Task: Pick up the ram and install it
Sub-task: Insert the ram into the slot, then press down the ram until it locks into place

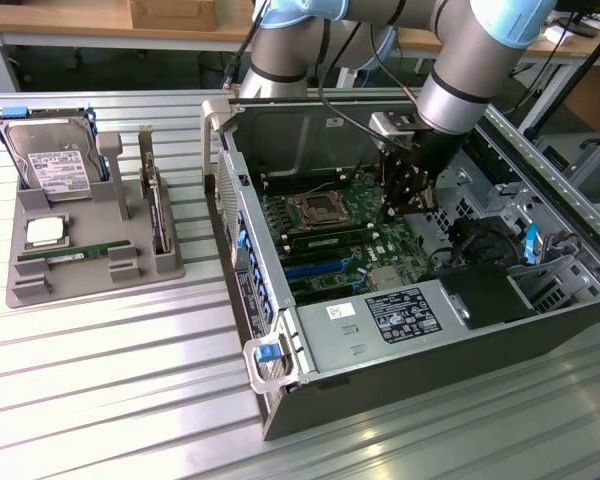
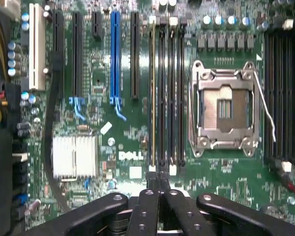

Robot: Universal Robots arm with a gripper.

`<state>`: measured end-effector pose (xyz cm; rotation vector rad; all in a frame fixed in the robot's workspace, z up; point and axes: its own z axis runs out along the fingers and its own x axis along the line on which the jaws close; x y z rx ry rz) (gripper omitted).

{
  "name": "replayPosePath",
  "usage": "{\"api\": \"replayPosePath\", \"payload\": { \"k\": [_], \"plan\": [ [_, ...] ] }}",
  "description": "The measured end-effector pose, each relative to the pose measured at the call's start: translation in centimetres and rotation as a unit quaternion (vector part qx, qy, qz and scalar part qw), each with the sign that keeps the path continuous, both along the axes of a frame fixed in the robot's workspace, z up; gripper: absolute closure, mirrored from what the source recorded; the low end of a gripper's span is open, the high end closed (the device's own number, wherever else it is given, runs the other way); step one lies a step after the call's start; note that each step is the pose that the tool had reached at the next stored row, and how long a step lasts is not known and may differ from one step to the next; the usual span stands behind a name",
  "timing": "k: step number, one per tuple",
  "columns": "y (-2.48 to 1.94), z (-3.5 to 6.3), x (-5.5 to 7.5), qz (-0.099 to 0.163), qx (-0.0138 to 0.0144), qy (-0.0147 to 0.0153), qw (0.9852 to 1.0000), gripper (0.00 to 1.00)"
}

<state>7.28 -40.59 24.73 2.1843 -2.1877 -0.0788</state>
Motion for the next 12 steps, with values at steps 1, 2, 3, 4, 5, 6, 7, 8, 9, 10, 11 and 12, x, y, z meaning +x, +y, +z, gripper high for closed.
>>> {"api": "replayPosePath", "payload": {
  "k": [1, 2, 3, 4, 5, 6, 7, 8, 9, 10, 11, 12],
  "plan": [
    [0.0, 0.18, 0.2, 0.0, 0.0, 0.0, 1.0, 0.9],
    [0.0, 0.71, 0.2, 0.0, 0.0, 0.0, 1.0, 0.9],
    [0.0, 1.45, 0.2, 0.0, 0.0, 0.0, 1.0, 0.9],
    [0.0, 2.35, 0.2, 0.0, 0.0, 0.0, 1.0, 0.9],
    [0.0, 2.91, 0.2, 0.0, 0.0, 0.0, 1.0, 0.9],
    [0.0, 3.08, 0.2, 0.0, 0.0001, 0.0, 1.0, 0.9],
    [0.0, 3.08, 0.2, 0.0, 0.0001, 0.0, 1.0, 0.9],
    [0.0, 3.08, 0.2, 0.0, 0.0001, 0.0, 1.0, 0.9],
    [0.0, 3.08, 0.2, 0.0, 0.0, 0.0, 1.0, 0.9],
    [0.0, 3.08, 0.2, 0.0, 0.0, 0.0, 1.0, 0.9],
    [0.0, 3.08, 0.2, 0.0, 0.0, 0.0, 1.0, 0.9],
    [0.0, 3.08, 0.2, 0.0, 0.0, 0.0, 1.0, 0.9]
  ]
}}
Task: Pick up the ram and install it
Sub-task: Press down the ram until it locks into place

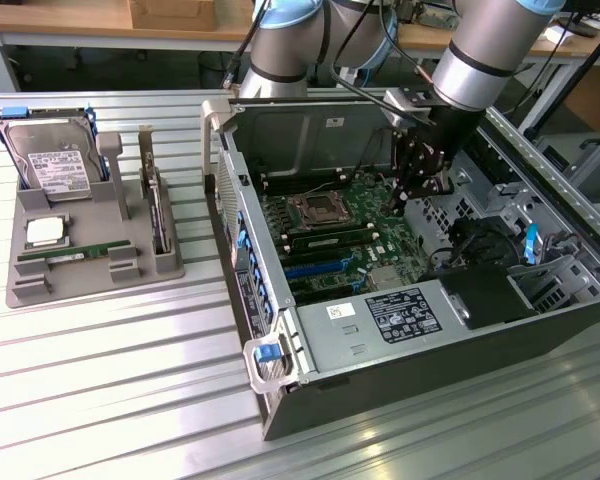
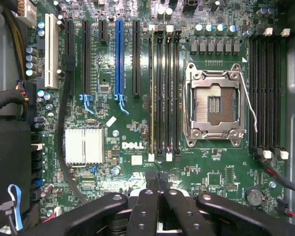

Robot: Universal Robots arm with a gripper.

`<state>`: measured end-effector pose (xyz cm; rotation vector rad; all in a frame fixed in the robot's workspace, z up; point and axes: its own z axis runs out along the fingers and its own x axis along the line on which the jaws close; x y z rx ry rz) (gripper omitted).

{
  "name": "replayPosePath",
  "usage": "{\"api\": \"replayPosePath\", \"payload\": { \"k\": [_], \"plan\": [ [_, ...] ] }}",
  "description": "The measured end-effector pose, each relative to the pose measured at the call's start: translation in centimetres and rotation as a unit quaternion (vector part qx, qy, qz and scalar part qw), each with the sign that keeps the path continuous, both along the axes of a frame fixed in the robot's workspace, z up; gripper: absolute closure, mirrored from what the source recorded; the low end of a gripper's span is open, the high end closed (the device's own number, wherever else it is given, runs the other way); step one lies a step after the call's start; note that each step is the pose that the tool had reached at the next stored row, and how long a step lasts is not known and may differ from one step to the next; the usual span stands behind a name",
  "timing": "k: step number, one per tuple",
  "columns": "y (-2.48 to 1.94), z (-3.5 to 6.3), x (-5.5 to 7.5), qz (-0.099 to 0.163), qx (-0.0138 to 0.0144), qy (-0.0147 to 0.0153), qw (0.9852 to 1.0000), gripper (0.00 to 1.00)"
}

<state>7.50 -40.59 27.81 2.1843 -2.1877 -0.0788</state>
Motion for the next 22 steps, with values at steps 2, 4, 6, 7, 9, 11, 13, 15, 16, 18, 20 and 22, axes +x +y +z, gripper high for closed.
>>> {"api": "replayPosePath", "payload": {
  "k": [2, 4, 6, 7, 9, 11, 13, 15, 16, 18, 20, 22],
  "plan": [
    [0.0, -0.03, -0.3, 0.0, 0.0, 0.0, 1.0, 0.9],
    [0.0, -0.51, -1.3, 0.0, -0.0001, 0.0, 1.0, 0.9],
    [0.0, -0.87, -1.6, 0.0, 0.0, 0.0, 1.0, 0.9],
    [0.0, -0.99, -1.6, 0.0, 0.0, 0.0, 1.0, 0.9],
    [0.0, -1.92, -1.8, 0.0, 0.0, 0.0, 1.0, 0.9],
    [0.0, -2.98, -1.9, 0.0, 0.0, 0.0, 1.0, 0.9],
    [0.0, -3.45, -2.0, 0.0, 0.0, 0.0, 1.0, 0.9],
    [0.0, -3.9, -2.0, 0.0, 0.0, 0.0, 1.0, 0.9],
    [0.0, -4.14, -2.0, 0.0, 0.0, 0.0, 1.0, 0.9],
    [-0.03, -4.61, -2.0, 0.0, -0.0002, 0.0, 1.0, 0.9],
    [-0.03, -4.59, -2.0, 0.0, 0.0004, -0.0006, 1.0, 0.9],
    [-0.04, -3.67, -2.0, 0.0, 0.0, -0.001, 1.0, 0.9]
  ]
}}
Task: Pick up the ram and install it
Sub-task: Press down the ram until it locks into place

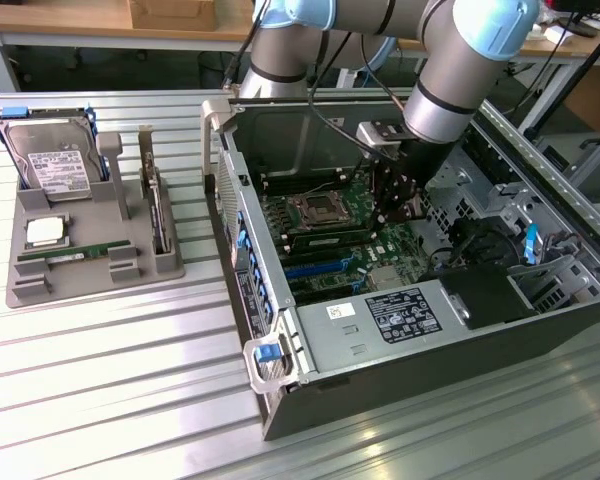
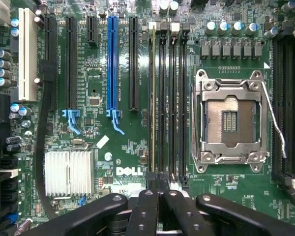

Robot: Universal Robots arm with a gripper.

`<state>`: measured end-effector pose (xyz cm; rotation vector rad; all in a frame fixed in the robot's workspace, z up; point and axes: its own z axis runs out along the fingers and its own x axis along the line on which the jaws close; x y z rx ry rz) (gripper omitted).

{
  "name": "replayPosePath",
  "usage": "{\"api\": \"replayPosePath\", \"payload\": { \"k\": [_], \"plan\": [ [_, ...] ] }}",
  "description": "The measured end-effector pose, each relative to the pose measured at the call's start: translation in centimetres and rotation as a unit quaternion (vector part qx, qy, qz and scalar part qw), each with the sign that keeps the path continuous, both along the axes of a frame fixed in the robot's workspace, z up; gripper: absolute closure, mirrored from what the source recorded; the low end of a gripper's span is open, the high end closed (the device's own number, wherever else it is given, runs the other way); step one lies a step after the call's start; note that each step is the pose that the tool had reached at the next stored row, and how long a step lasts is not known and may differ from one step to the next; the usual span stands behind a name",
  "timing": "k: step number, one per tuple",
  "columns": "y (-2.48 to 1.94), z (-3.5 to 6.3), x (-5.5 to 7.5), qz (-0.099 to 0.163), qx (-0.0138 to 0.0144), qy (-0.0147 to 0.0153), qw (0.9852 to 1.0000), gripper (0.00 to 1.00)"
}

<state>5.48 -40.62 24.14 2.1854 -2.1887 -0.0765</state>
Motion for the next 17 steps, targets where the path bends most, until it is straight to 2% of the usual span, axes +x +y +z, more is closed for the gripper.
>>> {"api": "replayPosePath", "payload": {
  "k": [2, 4, 7, 11, 17],
  "plan": [
    [0.0, 0.71, 0.0, 0.0, 0.0, -0.0006, 1.0, 0.9],
    [0.0, 0.72, -0.8, 0.0, -0.0001, -0.0031, 1.0, 0.9],
    [0.0, 0.72, -2.6, 0.0, 0.0, -0.0053, 1.0, 0.9],
    [0.0, 0.7, -6.6, 0.0, -0.0001, -0.008, 1.0, 0.9],
    [-0.01, 0.66, -9.4, 0.0, 0.0, -0.0096, 1.0, 0.9]
  ]
}}
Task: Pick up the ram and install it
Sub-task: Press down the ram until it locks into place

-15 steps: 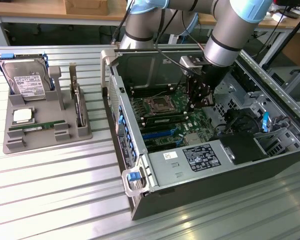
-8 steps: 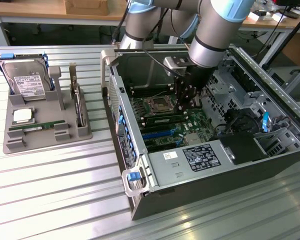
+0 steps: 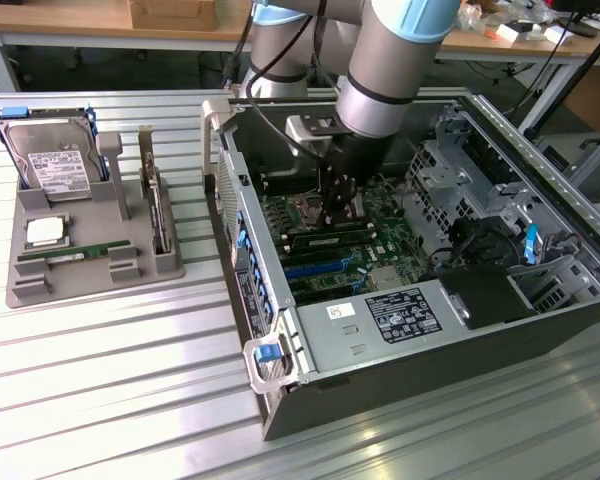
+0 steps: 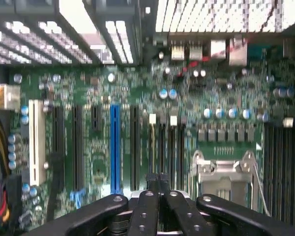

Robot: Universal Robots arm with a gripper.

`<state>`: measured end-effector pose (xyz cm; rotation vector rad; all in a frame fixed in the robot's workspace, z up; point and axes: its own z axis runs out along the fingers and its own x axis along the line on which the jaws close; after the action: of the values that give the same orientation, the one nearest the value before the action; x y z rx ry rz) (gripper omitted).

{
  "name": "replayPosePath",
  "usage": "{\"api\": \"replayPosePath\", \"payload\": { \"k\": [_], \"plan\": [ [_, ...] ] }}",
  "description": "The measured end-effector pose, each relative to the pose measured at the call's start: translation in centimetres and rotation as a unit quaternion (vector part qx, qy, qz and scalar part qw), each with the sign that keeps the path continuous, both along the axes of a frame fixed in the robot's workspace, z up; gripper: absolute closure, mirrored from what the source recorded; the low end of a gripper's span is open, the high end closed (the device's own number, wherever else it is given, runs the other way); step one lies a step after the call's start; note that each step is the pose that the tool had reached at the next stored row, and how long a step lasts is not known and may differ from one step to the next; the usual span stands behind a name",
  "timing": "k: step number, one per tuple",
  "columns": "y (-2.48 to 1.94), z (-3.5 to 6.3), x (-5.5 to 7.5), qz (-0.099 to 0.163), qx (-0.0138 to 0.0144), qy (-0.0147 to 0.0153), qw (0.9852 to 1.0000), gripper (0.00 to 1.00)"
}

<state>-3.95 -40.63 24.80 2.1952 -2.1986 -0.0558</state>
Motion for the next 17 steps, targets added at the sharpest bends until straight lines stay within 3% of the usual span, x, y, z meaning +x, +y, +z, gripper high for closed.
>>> {"api": "replayPosePath", "payload": {
  "k": [3, 8, 9, 11, 15, 17],
  "plan": [
    [-0.19, -0.58, -2.2, 0.0, 0.0003, -0.0006, 1.0, 0.9],
    [-0.31, -1.91, -2.5, 0.0, 0.0012, -0.0002, 1.0, 0.9],
    [-0.4, -1.95, -2.5, 0.0, 0.0026, -0.0004, 1.0, 0.9],
    [-0.38, -1.74, -2.4, 0.0, 0.005, -0.0013, 1.0, 0.9],
    [-0.4, -0.34, -2.4, 0.0, 0.0065, -0.0017, 1.0, 0.9],
    [-0.4, -0.21, -2.0, 0.0, 0.0075, -0.0016, 1.0, 0.9]
  ]
}}
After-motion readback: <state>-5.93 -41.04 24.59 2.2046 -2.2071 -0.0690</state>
